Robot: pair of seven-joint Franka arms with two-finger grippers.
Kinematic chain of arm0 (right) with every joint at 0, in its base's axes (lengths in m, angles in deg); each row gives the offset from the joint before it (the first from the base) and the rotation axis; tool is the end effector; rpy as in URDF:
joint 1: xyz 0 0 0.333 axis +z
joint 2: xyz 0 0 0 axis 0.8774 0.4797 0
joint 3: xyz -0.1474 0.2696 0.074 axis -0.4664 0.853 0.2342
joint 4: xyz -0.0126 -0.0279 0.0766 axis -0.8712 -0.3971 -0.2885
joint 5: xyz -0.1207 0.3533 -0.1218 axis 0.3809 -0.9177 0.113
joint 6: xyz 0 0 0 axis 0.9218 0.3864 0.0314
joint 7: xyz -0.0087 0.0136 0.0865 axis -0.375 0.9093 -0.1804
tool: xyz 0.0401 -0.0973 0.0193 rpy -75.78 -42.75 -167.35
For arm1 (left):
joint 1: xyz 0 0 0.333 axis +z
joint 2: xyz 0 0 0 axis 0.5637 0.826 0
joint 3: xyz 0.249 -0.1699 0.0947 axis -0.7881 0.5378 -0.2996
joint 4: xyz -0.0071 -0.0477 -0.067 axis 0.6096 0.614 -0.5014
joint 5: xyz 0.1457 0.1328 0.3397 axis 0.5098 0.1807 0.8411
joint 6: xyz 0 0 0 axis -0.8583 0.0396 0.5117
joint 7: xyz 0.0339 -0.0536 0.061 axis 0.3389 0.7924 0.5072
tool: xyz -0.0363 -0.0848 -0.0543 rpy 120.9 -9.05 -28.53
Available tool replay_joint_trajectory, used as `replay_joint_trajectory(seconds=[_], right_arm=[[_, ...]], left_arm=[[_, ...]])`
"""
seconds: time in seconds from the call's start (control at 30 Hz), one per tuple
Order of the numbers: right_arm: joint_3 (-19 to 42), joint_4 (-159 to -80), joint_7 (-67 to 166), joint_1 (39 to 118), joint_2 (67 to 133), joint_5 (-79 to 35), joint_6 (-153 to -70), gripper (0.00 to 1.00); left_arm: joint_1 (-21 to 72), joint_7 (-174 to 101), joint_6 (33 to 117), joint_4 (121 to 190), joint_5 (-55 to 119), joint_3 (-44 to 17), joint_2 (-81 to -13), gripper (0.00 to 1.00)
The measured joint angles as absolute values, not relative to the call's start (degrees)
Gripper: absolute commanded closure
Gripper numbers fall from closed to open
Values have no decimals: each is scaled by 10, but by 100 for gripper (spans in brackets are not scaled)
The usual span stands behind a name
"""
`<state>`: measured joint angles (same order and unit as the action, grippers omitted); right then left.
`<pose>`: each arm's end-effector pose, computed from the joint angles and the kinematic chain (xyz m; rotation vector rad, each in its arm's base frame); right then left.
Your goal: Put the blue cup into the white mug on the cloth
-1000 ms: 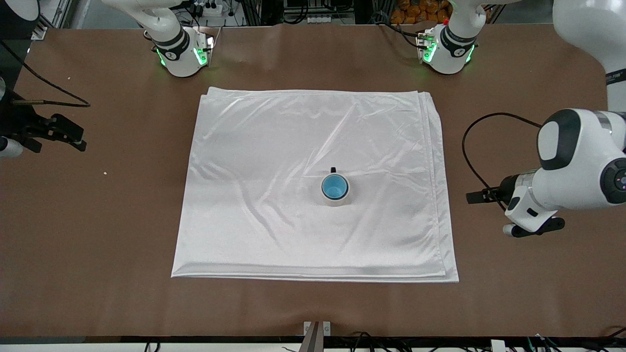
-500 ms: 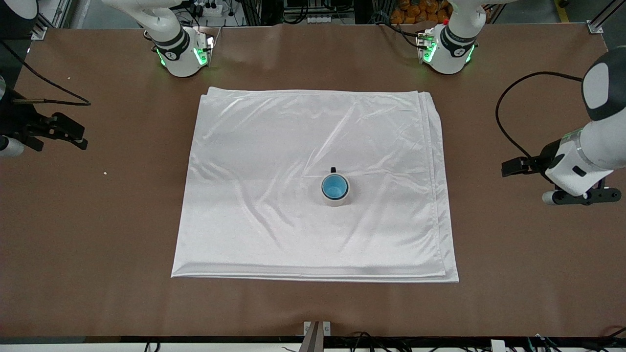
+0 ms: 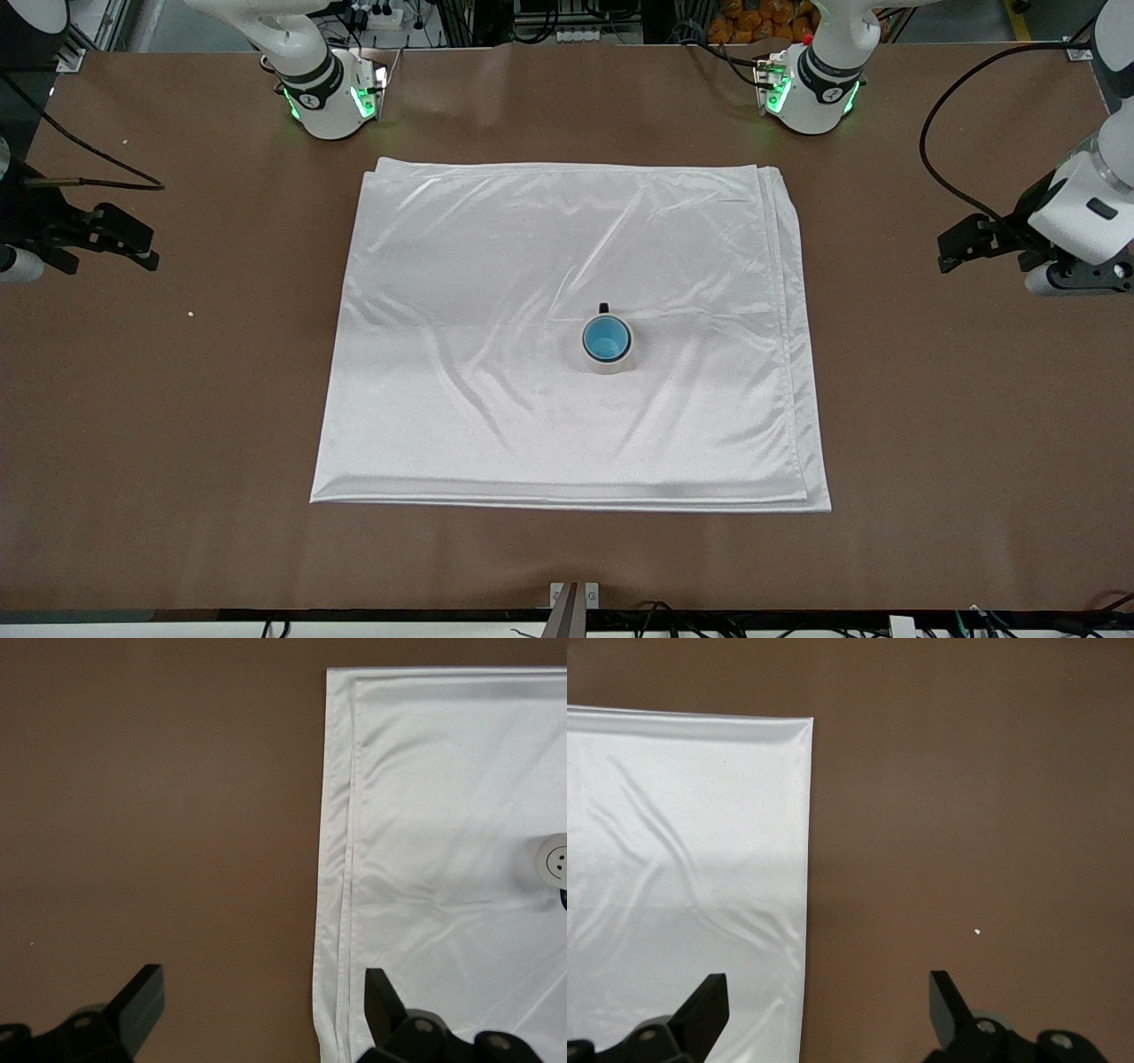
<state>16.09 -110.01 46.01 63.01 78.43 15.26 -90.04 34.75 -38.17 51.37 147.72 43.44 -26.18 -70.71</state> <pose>0.5720 0.0049 0.6191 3.1356 0.0546 0.0793 0.5671 -0.0451 0.5988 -3.1013 0.0091 -0.0065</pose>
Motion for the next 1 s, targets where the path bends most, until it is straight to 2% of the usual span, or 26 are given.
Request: replay_joint_trajectory(seconds=[0.33,1.0], right_arm=[[162,-1100,461,630,784,152,-900,0],[163,-1100,475,630,784,152,-890,0]], left_arm=[[348,-397,475,1495,434,-262,-748,0],[351,-397,470,1497,434,-263,-753,0]])
